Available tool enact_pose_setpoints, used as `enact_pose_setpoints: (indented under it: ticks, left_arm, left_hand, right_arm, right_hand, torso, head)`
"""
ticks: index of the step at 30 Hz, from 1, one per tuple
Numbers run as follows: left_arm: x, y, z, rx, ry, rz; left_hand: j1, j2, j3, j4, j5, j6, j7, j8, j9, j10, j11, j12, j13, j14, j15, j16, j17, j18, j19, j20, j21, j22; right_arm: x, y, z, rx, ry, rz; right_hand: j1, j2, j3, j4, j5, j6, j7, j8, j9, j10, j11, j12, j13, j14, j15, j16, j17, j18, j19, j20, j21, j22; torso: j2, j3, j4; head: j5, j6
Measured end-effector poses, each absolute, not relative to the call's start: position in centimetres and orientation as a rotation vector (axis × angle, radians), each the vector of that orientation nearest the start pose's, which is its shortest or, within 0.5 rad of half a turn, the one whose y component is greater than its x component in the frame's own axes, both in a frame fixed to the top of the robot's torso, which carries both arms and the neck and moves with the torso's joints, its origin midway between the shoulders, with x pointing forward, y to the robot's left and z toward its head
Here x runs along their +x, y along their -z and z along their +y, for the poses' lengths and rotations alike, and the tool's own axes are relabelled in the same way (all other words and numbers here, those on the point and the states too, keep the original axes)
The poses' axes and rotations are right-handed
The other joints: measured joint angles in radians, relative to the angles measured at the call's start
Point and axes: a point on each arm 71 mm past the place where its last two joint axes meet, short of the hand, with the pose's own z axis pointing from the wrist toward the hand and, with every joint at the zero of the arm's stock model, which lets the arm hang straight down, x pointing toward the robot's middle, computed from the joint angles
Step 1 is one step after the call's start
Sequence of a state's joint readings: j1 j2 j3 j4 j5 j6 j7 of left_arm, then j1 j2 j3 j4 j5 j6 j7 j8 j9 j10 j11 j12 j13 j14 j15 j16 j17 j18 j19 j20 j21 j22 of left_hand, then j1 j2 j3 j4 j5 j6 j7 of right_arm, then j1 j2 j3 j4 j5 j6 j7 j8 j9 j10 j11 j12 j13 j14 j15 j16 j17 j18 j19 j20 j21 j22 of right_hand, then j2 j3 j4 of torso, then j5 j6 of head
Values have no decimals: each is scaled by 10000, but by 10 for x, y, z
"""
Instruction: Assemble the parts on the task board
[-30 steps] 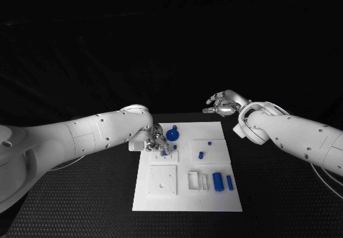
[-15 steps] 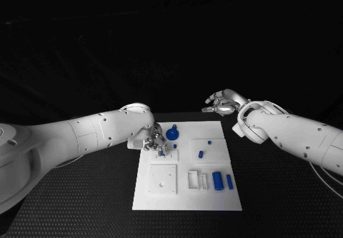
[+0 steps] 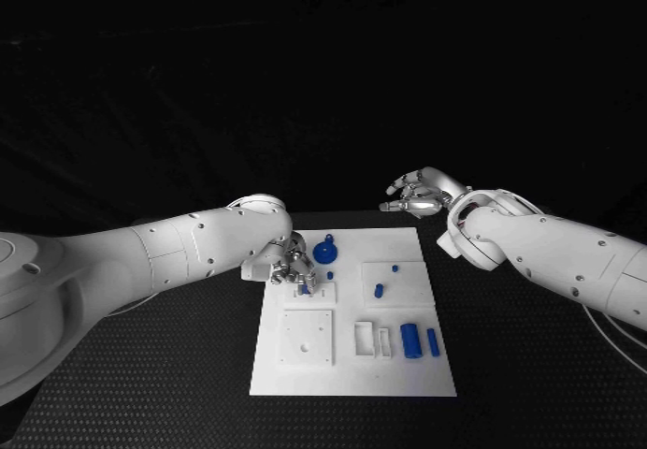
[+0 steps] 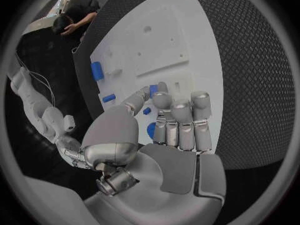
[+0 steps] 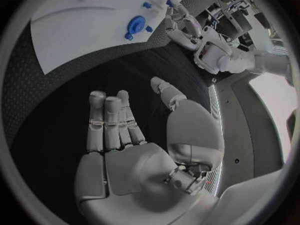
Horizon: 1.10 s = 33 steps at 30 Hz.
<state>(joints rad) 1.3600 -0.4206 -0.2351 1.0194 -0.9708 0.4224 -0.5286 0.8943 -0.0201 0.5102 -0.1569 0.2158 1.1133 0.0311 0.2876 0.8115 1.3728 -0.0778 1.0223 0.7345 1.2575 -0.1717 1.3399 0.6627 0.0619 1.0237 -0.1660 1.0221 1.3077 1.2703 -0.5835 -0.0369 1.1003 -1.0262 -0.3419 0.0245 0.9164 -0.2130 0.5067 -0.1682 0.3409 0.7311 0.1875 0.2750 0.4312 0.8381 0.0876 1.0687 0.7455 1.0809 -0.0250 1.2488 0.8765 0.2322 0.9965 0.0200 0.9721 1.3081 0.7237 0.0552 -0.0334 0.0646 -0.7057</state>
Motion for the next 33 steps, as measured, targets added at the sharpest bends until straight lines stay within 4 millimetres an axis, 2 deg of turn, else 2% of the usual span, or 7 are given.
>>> enact_pose_setpoints:
  ticks: [33]
  left_arm:
    - [549, 242, 150, -111, 1732, 25570]
  left_hand:
    - [-99, 99, -13, -13, -40, 12, -11, -32, 147, 27, -28, 0, -1, 17, -17, 38, 0, -3, 0, 0, 0, -4]
  right_arm:
    - [571, 168, -194, 2420, -7764, 16160]
  right_hand:
    - [0, 0, -28, -28, 0, 1, -36, 0, -8, 0, 0, -3, -28, 0, 0, 0, -9, 0, 0, 0, 0, 0]
  torso:
    - [-7, 6, 3]
  head:
    - [-30, -22]
